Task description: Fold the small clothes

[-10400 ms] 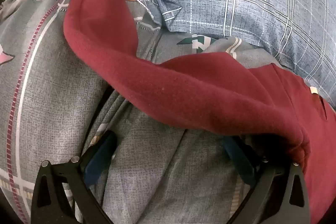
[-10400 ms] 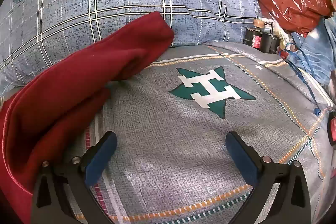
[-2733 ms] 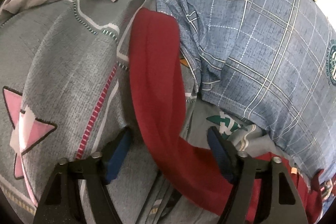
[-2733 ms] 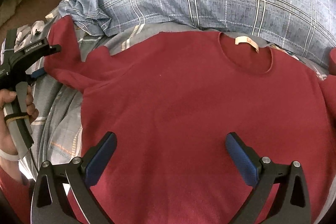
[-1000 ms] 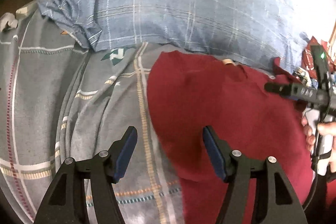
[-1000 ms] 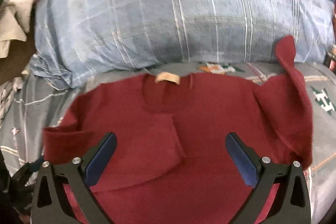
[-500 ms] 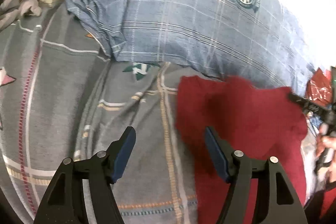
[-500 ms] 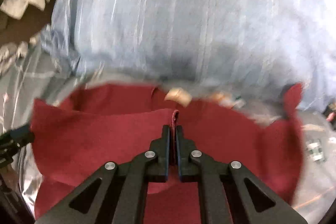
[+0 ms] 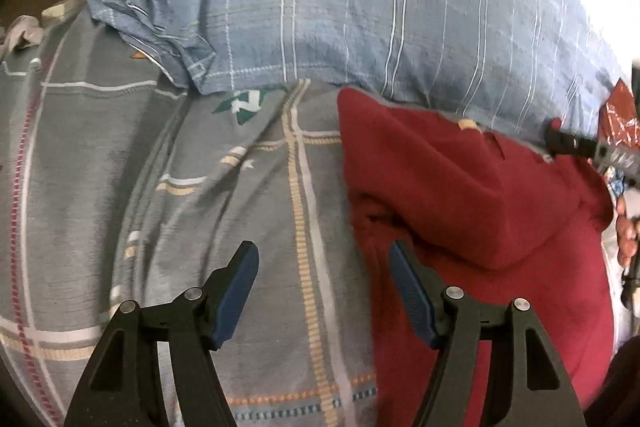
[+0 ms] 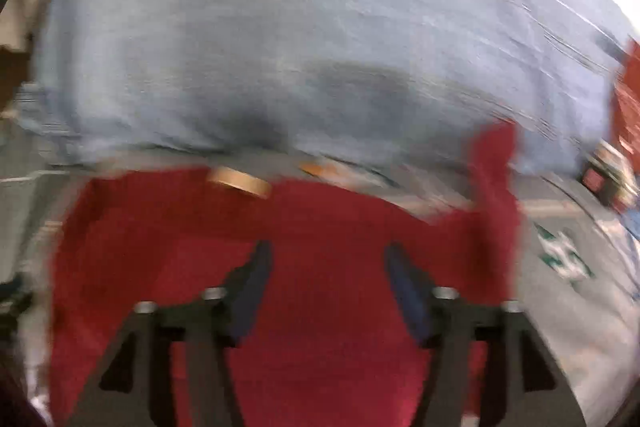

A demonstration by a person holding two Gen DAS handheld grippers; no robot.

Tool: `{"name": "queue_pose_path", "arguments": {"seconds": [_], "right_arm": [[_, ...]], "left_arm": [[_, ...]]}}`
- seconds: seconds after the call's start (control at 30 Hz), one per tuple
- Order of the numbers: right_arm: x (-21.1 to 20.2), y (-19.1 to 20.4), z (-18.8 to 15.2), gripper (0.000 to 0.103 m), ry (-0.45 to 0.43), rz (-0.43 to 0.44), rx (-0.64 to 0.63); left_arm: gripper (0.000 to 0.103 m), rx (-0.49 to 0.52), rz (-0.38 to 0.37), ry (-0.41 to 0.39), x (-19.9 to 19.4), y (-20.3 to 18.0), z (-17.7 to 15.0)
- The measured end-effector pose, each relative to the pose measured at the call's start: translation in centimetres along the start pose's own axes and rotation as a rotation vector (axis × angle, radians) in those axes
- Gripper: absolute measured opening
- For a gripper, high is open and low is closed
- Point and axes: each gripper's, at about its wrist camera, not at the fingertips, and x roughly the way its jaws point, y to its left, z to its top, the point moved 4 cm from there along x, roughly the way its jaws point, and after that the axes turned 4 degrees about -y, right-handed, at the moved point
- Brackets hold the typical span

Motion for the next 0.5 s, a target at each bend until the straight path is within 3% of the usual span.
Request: {"name": "queue_pose_path", "arguments": {"seconds": [0.07, 0.13, 0.2, 0.3, 0.4, 0.5], "right_arm": [[1.1, 3.6, 0.9, 0.072, 0.031, 0.157, -0.034], [2.9, 6.6, 1.7, 0.072, 0.069, 0.244, -0.08], [5.1, 9.1, 1.8, 0.072, 0.114, 0.272, -0.166], [9.0, 11.4, 0.2, 0.069, 0.249, 0.236, -0.314], [9.9, 11.7, -0.9, 0.02, 0.287, 0.238, -0.365], [8.4, 11.3, 0.1, 0.013, 0.183, 0.168, -0.393]], "left_arm": [[0.067, 0.017, 0.005, 0.017, 1.0, -0.5, 0.3], [0.067, 0.035, 0.022, 0.028, 1.9, -0.7, 0.4], [0.068, 0.039, 0.043, 0.034, 2.7, -0.5, 0.5], [0.07, 0.008, 0.052, 0.059, 3.7, 0.4, 0.4], [0.072, 0.002, 0.059, 0.058, 3.9, 0.7, 0.8], [0.072, -0.012, 0.061, 0.061, 4.1, 0.8, 0.9]]}}
